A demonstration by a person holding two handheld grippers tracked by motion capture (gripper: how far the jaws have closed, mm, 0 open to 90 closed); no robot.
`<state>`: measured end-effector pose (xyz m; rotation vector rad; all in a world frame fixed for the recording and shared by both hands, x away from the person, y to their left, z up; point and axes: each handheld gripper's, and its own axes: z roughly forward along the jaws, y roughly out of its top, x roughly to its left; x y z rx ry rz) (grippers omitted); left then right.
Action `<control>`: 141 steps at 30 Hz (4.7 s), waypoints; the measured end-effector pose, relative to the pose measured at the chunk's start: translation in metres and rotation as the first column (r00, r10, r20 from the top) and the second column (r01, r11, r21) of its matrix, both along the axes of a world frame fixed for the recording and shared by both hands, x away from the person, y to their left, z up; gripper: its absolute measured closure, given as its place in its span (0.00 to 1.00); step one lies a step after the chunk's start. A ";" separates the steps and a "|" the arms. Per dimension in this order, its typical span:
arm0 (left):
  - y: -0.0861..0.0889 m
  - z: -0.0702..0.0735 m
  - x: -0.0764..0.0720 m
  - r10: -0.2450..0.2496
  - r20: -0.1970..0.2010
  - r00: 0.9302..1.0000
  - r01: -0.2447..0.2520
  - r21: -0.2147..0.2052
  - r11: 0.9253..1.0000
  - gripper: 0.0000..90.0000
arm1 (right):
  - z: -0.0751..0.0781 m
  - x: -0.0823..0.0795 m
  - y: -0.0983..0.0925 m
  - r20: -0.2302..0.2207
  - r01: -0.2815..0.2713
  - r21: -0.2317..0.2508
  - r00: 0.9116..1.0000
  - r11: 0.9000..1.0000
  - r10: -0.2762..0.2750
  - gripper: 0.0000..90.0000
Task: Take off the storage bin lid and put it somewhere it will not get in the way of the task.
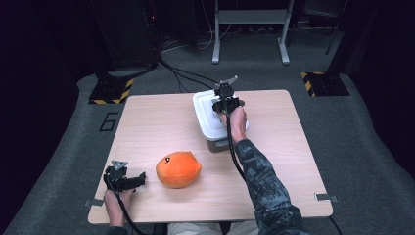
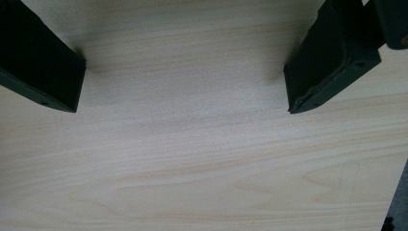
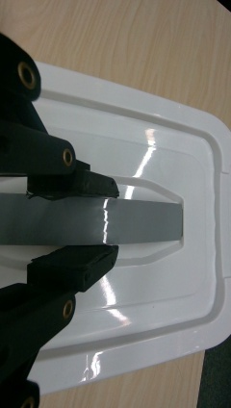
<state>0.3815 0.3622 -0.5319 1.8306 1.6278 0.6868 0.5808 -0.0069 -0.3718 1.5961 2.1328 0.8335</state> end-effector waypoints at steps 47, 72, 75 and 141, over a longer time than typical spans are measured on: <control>0.000 0.000 0.000 -0.002 -0.001 1.000 0.002 -0.001 1.000 0.00 | 0.036 -0.016 -0.028 0.116 -0.084 0.023 0.990 0.996 0.081 0.74; 0.000 0.000 0.000 -0.002 -0.002 1.000 0.002 -0.001 1.000 0.00 | 0.050 -0.025 -0.071 0.155 -0.048 0.026 0.987 0.999 0.043 0.74; 0.000 0.000 0.000 -0.002 -0.001 1.000 0.002 -0.001 1.000 0.00 | 0.050 -0.026 -0.078 0.158 -0.043 0.022 0.987 0.999 0.039 0.74; 0.000 0.000 0.000 -0.004 -0.002 1.000 0.004 0.000 1.000 0.00 | 0.020 -0.034 -0.202 0.119 0.140 0.019 0.983 0.990 -0.141 0.74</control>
